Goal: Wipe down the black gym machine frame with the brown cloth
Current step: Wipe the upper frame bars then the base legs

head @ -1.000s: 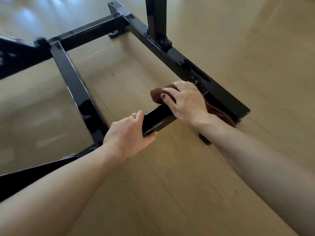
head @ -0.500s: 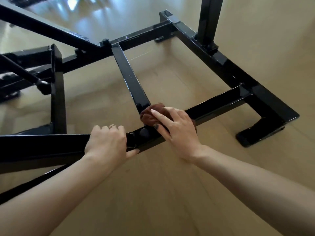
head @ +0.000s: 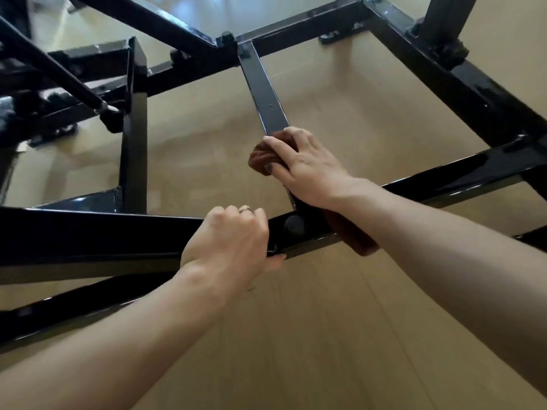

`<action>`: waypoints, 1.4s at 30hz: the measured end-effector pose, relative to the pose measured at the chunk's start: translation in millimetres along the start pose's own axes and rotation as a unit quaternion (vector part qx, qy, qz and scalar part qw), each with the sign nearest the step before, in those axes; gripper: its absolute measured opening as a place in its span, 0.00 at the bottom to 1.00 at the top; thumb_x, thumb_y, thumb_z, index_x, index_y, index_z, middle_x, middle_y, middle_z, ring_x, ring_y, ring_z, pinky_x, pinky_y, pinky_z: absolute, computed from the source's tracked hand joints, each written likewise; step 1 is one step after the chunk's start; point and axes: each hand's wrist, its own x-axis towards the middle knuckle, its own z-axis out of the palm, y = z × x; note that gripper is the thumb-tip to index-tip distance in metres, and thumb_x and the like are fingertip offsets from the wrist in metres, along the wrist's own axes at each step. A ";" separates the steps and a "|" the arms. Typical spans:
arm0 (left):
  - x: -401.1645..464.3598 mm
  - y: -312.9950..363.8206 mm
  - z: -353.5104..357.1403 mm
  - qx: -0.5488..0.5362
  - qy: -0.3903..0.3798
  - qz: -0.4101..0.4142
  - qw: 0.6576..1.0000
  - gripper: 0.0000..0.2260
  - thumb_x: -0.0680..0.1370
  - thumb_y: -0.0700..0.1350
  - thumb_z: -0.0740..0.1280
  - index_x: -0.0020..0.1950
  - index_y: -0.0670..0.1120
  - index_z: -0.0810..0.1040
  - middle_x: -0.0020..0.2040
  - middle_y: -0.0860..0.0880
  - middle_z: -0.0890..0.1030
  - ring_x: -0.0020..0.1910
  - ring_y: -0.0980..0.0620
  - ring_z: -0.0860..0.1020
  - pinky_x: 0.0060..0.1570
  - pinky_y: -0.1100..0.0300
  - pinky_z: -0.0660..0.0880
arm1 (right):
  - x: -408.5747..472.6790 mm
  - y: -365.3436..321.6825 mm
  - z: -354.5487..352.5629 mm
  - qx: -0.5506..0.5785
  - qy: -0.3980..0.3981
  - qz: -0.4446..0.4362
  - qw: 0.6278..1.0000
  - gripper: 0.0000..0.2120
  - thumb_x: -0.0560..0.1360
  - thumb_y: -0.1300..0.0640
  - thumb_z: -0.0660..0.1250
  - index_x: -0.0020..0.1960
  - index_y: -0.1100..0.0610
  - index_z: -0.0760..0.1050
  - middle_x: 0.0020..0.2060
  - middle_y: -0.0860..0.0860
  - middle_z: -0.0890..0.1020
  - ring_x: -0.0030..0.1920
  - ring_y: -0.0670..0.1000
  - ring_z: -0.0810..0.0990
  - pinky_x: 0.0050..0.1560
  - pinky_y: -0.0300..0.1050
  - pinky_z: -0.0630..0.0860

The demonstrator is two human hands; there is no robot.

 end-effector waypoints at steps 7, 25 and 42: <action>1.7 -3.8 9.8 -0.019 0.029 0.002 0.999 0.29 0.69 0.72 0.64 0.37 0.46 0.62 0.28 0.50 0.72 0.25 0.50 0.69 0.32 0.56 0.54 | 108.5 4.1 -3.5 -0.011 0.021 0.015 1.000 0.26 0.84 0.42 0.55 0.81 0.46 0.58 0.79 0.57 0.58 0.80 0.60 0.52 0.79 0.52 0.51; 0.9 2.0 3.1 0.012 -0.030 -0.024 0.999 0.29 0.68 0.77 0.62 0.38 0.50 0.73 0.32 0.52 0.77 0.28 0.52 0.75 0.34 0.57 0.57 | 26.1 1.2 -0.8 0.092 0.025 0.021 0.995 0.24 0.84 0.54 0.61 0.80 0.50 0.63 0.79 0.59 0.58 0.77 0.63 0.58 0.78 0.54 0.56; -59.1 -27.2 -32.9 -0.221 0.095 0.108 0.965 0.20 0.77 0.53 0.68 0.65 0.44 0.74 0.57 0.46 0.80 0.55 0.44 0.79 0.57 0.50 0.75 | -93.6 -38.5 -54.8 0.048 -0.029 0.037 0.998 0.22 0.81 0.56 0.66 0.73 0.44 0.73 0.60 0.55 0.79 0.60 0.59 0.78 0.60 0.53 0.75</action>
